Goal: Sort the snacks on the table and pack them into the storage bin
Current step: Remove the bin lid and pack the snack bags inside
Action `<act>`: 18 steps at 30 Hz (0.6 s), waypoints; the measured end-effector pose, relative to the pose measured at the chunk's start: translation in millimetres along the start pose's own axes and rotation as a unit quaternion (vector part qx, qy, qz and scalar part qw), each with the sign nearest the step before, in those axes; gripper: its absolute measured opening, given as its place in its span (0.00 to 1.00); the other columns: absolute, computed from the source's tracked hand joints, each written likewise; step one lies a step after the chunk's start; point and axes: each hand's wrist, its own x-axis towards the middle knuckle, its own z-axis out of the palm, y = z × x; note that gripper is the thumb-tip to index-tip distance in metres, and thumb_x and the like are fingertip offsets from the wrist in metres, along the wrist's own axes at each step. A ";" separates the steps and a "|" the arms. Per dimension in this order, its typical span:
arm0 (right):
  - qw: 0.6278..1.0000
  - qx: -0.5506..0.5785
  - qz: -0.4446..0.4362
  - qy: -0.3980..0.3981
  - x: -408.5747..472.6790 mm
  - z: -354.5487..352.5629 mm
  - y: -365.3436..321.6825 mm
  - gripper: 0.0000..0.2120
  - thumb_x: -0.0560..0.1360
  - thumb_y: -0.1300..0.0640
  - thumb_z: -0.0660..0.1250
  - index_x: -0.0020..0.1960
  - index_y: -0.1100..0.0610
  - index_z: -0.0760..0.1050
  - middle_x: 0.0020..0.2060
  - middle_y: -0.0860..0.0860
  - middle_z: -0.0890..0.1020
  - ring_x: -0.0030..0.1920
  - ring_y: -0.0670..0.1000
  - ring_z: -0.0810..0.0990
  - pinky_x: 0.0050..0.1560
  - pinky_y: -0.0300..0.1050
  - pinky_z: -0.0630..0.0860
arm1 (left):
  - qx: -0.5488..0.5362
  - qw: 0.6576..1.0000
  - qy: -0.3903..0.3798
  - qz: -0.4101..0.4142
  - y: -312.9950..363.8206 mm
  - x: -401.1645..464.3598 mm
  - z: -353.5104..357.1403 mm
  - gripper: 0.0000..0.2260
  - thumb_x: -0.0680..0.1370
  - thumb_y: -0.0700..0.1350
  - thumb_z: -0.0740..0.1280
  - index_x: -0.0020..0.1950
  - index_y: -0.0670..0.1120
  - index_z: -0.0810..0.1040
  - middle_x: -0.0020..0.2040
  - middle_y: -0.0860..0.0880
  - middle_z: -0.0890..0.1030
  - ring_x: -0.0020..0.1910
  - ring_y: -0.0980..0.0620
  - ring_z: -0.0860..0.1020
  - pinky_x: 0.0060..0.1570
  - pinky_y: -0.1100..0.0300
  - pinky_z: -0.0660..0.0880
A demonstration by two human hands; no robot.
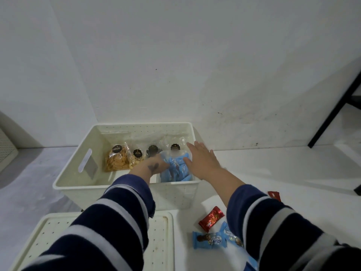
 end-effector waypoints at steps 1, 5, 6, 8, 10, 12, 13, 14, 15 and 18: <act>1.000 0.009 0.000 0.002 -6.4 -5.6 2.3 0.27 0.81 0.47 0.53 0.78 0.50 0.49 0.78 0.52 0.52 0.78 0.54 0.47 0.76 0.57 0.49 | 0.006 1.000 0.017 0.006 4.0 -4.0 -1.7 0.24 0.81 0.44 0.60 0.76 0.44 0.58 0.74 0.42 0.64 0.71 0.42 0.65 0.66 0.51 0.65; 0.999 0.034 0.008 -0.034 -36.1 -29.7 21.0 0.24 0.81 0.46 0.54 0.75 0.50 0.59 0.75 0.51 0.63 0.75 0.55 0.59 0.74 0.54 0.59 | 0.017 0.997 0.045 0.061 28.9 -35.1 0.2 0.23 0.81 0.43 0.60 0.75 0.45 0.61 0.74 0.44 0.65 0.70 0.44 0.67 0.70 0.51 0.65; 0.998 0.028 0.010 -0.055 -43.6 -36.3 27.1 0.24 0.81 0.46 0.54 0.75 0.51 0.59 0.74 0.51 0.64 0.74 0.55 0.61 0.73 0.51 0.60 | 0.018 0.996 0.048 0.076 37.0 -45.0 2.1 0.22 0.81 0.43 0.60 0.75 0.46 0.63 0.73 0.45 0.67 0.69 0.44 0.68 0.69 0.50 0.66; 0.995 -0.002 0.011 -0.096 -60.8 -49.6 39.6 0.25 0.80 0.47 0.56 0.75 0.52 0.61 0.75 0.51 0.63 0.74 0.54 0.62 0.72 0.47 0.60 | 0.014 0.993 0.055 0.101 54.3 -67.1 8.0 0.21 0.81 0.45 0.60 0.74 0.47 0.64 0.71 0.46 0.69 0.67 0.45 0.71 0.66 0.50 0.69; 0.994 -0.028 0.010 -0.109 -79.4 -61.8 52.5 0.25 0.80 0.47 0.56 0.75 0.54 0.61 0.75 0.51 0.62 0.74 0.54 0.61 0.72 0.45 0.58 | 0.012 0.992 0.060 0.110 67.6 -85.1 17.3 0.21 0.80 0.46 0.60 0.73 0.49 0.65 0.70 0.46 0.70 0.64 0.45 0.73 0.59 0.52 0.73; 0.993 -0.038 0.005 -0.109 -102.9 -72.5 67.5 0.24 0.81 0.48 0.57 0.75 0.54 0.61 0.75 0.52 0.61 0.74 0.54 0.61 0.73 0.45 0.57 | 0.012 0.993 0.055 0.108 79.3 -105.0 33.5 0.21 0.80 0.47 0.60 0.73 0.50 0.64 0.69 0.46 0.71 0.63 0.45 0.74 0.55 0.52 0.75; 0.993 -0.046 0.000 -0.112 -115.8 -77.4 75.5 0.24 0.81 0.49 0.56 0.75 0.55 0.61 0.75 0.52 0.61 0.74 0.54 0.61 0.72 0.45 0.57 | 0.014 0.993 0.051 0.106 84.1 -115.5 43.5 0.21 0.81 0.47 0.60 0.73 0.51 0.64 0.69 0.46 0.72 0.63 0.46 0.74 0.54 0.53 0.75; 0.991 -0.055 -0.003 -0.120 -127.9 -80.9 83.7 0.24 0.81 0.49 0.56 0.75 0.55 0.61 0.75 0.52 0.61 0.74 0.54 0.61 0.72 0.44 0.57 | 0.013 0.994 0.045 0.100 88.6 -126.2 54.0 0.21 0.81 0.48 0.60 0.74 0.51 0.64 0.68 0.47 0.72 0.62 0.47 0.75 0.54 0.52 0.75; 0.989 -0.064 -0.005 -0.129 -140.4 -83.8 91.9 0.24 0.81 0.50 0.56 0.75 0.55 0.61 0.76 0.52 0.60 0.74 0.54 0.60 0.73 0.44 0.57 | 0.011 0.995 0.042 0.094 92.3 -136.0 65.2 0.21 0.81 0.48 0.59 0.74 0.51 0.63 0.67 0.47 0.73 0.62 0.48 0.75 0.56 0.52 0.75; 0.983 -0.082 -0.011 -0.162 -178.5 -89.5 117.7 0.24 0.81 0.50 0.56 0.75 0.56 0.60 0.76 0.52 0.58 0.75 0.54 0.58 0.74 0.45 0.55 | 0.005 0.997 0.041 0.072 98.3 -163.8 100.9 0.21 0.81 0.48 0.59 0.74 0.50 0.64 0.66 0.46 0.74 0.62 0.47 0.75 0.60 0.49 0.73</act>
